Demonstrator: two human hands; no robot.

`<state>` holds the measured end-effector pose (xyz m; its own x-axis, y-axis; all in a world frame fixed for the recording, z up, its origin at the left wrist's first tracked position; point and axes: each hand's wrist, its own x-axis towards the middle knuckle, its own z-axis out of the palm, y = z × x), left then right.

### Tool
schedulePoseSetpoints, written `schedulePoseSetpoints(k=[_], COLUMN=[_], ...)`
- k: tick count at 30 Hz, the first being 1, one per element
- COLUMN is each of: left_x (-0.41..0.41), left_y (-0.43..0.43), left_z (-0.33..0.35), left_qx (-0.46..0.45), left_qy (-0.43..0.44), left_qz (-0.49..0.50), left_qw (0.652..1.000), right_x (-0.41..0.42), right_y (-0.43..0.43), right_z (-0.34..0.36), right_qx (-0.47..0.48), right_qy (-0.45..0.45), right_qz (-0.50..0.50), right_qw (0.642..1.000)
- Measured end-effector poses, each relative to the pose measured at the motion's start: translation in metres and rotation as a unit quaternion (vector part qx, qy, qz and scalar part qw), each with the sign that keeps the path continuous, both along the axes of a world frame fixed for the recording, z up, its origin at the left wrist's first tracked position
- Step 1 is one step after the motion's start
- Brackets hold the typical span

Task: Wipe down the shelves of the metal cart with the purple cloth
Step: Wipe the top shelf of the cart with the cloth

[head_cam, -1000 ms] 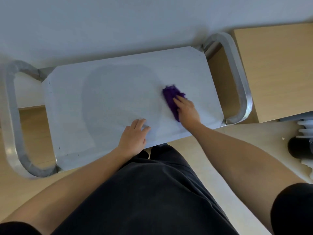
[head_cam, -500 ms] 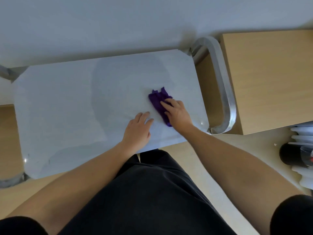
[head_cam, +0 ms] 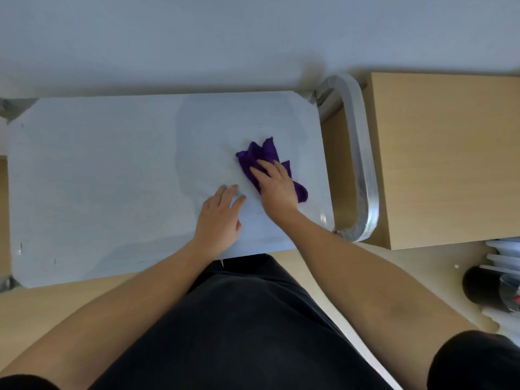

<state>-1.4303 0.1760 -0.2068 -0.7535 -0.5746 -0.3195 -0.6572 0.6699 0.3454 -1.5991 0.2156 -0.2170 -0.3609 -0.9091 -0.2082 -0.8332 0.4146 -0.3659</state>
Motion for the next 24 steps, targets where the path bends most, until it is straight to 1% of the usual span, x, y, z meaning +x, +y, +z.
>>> schedulePoseSetpoints(k=[2,3,5,7,9,11,14,15,18,24], left_x=[0.0,0.0,-0.002,-0.004,-0.005,-0.006,-0.007,-0.008,-0.01,-0.018], left_y=[-0.002,-0.002,-0.002,-0.001,0.002,0.003,0.004,0.004,0.004,-0.005], left_z=[0.0,0.001,0.002,0.003,0.004,0.005,0.006,0.007,0.007,0.003], left_qx=[0.009,0.013,0.019,0.021,0.023,0.022,0.015,0.011,0.005,-0.006], left_qy=[-0.009,-0.014,-0.017,-0.017,-0.015,-0.014,-0.004,-0.001,0.003,0.004], left_qz=[-0.002,-0.003,-0.002,0.003,0.011,0.018,0.028,0.03,0.033,0.031], left_qw=[1.0,1.0,1.0,1.0,1.0,1.0,0.999,0.999,0.999,0.999], right_x=[-0.033,-0.051,-0.078,-0.089,-0.083,-0.066,-0.033,-0.028,-0.03,-0.044], right_y=[0.004,0.008,0.019,0.027,0.03,0.034,0.049,0.054,0.051,0.034], right_z=[-0.001,-0.002,-0.002,0.0,0.003,0.002,-0.004,-0.008,-0.01,-0.009], right_qx=[0.004,0.008,0.007,-0.009,-0.014,0.007,0.061,0.075,0.097,0.09], right_qy=[0.02,0.033,0.045,0.031,0.018,0.024,0.107,0.119,0.101,0.08], right_qz=[0.021,0.004,-0.08,-0.18,-0.217,-0.222,-0.175,-0.167,-0.184,-0.181], right_qw=[1.0,0.999,0.996,0.983,0.976,0.975,0.977,0.976,0.973,0.976])
